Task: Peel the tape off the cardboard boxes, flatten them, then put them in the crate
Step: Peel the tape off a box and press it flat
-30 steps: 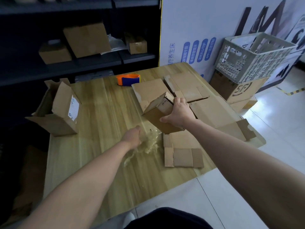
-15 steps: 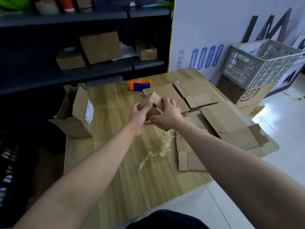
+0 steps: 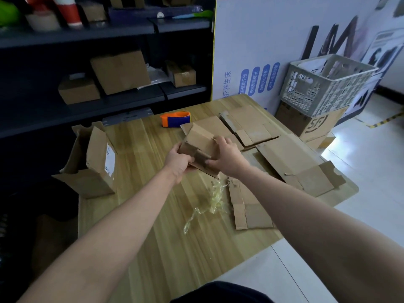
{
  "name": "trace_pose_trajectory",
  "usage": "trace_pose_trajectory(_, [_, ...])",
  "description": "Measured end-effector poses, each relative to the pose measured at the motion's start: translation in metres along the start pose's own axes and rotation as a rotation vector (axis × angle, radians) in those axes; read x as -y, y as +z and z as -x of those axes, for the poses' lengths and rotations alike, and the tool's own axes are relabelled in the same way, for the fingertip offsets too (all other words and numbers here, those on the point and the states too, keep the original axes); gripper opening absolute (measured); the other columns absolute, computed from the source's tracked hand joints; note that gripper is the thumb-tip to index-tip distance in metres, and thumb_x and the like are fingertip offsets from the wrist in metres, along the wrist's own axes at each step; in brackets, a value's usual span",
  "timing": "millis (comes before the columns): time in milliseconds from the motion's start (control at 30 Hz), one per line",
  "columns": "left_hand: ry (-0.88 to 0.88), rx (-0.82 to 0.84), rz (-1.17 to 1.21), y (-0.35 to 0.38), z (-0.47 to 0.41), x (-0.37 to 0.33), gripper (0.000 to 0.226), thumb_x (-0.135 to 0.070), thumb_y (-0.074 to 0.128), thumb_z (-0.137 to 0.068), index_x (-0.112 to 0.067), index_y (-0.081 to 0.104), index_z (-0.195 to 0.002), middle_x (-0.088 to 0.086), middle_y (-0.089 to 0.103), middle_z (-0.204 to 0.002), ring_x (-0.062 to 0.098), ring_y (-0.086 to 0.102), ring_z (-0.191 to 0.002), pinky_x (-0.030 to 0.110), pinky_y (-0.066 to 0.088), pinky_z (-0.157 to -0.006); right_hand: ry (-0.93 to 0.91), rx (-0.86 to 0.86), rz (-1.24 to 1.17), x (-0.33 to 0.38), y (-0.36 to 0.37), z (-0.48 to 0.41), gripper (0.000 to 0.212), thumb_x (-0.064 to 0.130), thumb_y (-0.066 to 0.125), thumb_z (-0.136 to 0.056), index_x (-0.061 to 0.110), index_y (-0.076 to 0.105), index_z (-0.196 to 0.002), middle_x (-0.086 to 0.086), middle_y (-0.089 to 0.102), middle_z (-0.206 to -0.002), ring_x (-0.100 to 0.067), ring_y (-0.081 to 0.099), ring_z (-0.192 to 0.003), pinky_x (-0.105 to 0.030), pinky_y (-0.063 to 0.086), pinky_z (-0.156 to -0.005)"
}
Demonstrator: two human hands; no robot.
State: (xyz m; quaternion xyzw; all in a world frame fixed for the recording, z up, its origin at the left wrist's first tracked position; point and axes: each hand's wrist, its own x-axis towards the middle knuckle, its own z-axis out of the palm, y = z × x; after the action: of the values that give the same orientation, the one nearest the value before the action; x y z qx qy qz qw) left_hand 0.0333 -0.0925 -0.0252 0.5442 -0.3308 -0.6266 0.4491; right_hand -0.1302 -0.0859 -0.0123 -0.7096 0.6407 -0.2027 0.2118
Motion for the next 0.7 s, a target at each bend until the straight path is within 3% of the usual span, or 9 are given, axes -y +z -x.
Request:
trace_pose_trajectory(133, [0.074,-0.089,-0.094,0.002,-0.004,0.004,0.046,0.004,0.075,-0.073,-0.012,0.058,-0.113,0.010,0.063,-0.110,0.019,0.063,-0.084,0.021,0.054,-0.051,-0.044,-0.107,-0.032,0.001,-0.007,0.000,0.027,0.026,0.053,-0.091,0.008,0.055,-0.111,-0.009,0.060,-0.099,-0.026,0.055,-0.090,-0.031,0.044,-0.071])
trace_pose_trajectory(233, [0.130,-0.222,-0.277,0.003,-0.006,0.006,0.037,-0.009,0.078,-0.074,-0.012,0.062,-0.108,0.007,0.066,-0.105,0.021,0.064,-0.084,0.031,0.058,-0.065,-0.094,-0.122,-0.068,-0.002,-0.007,0.002,0.027,0.027,0.050,-0.096,0.006,0.064,-0.104,-0.009,0.065,-0.091,-0.025,0.058,-0.084,-0.031,0.043,-0.070])
trace_pose_trajectory(300, [0.233,-0.308,-0.524,0.004,-0.007,0.005,0.037,-0.024,0.078,-0.074,-0.014,0.066,-0.107,0.002,0.067,-0.100,0.023,0.064,-0.087,0.034,0.055,-0.074,-0.096,-0.140,-0.128,-0.004,-0.007,0.003,0.028,0.028,0.051,-0.096,0.005,0.067,-0.101,-0.008,0.067,-0.088,-0.024,0.059,-0.081,-0.033,0.046,-0.071])
trace_pose_trajectory(400, [0.317,-0.358,-0.789,0.010,-0.002,0.002,0.043,-0.035,0.077,-0.072,-0.013,0.064,-0.107,0.001,0.065,-0.099,0.022,0.062,-0.087,0.028,0.046,-0.066,-0.110,-0.184,-0.164,-0.008,-0.005,0.003,0.027,0.028,0.053,-0.095,0.007,0.070,-0.099,-0.007,0.069,-0.085,-0.023,0.060,-0.078,-0.033,0.048,-0.070])
trace_pose_trajectory(500, [0.315,-0.378,-0.882,0.014,0.002,0.000,0.034,-0.032,0.074,-0.073,-0.014,0.068,-0.101,0.003,0.068,-0.092,0.024,0.064,-0.083,0.030,0.052,-0.064,-0.130,-0.217,-0.181,-0.012,-0.002,0.001,0.024,0.029,0.055,-0.094,0.012,0.071,-0.097,0.001,0.065,-0.077,-0.017,0.056,-0.072,-0.028,0.042,-0.066])
trace_pose_trajectory(567, [0.345,-0.398,-0.848,0.016,0.004,0.001,0.026,-0.031,0.071,-0.075,-0.015,0.069,-0.096,0.000,0.068,-0.086,0.023,0.065,-0.081,0.028,0.051,-0.062,-0.089,-0.228,-0.204,-0.013,-0.001,-0.002,0.026,0.034,0.058,-0.091,0.015,0.068,-0.106,0.001,0.066,-0.090,-0.017,0.056,-0.087,-0.031,0.045,-0.076])
trace_pose_trajectory(633, [0.384,-0.396,-0.760,0.016,0.006,0.005,0.025,-0.032,0.067,-0.081,-0.015,0.069,-0.100,-0.006,0.063,-0.085,0.017,0.063,-0.081,0.021,0.046,-0.059,0.040,-0.239,-0.218,-0.012,-0.001,-0.006,0.051,0.044,0.066,-0.083,0.016,0.054,-0.125,0.000,0.058,-0.114,-0.019,0.048,-0.109,-0.035,0.044,-0.092])
trace_pose_trajectory(700, [0.443,-0.348,-0.681,0.016,0.007,0.011,0.024,-0.030,0.059,-0.088,-0.013,0.068,-0.102,-0.009,0.061,-0.081,0.015,0.062,-0.079,0.015,0.041,-0.057,0.174,-0.249,-0.280,-0.009,-0.001,-0.010,0.077,0.047,0.075,-0.073,0.015,0.039,-0.134,-0.003,0.045,-0.129,-0.021,0.043,-0.117,-0.037,0.043,-0.097])
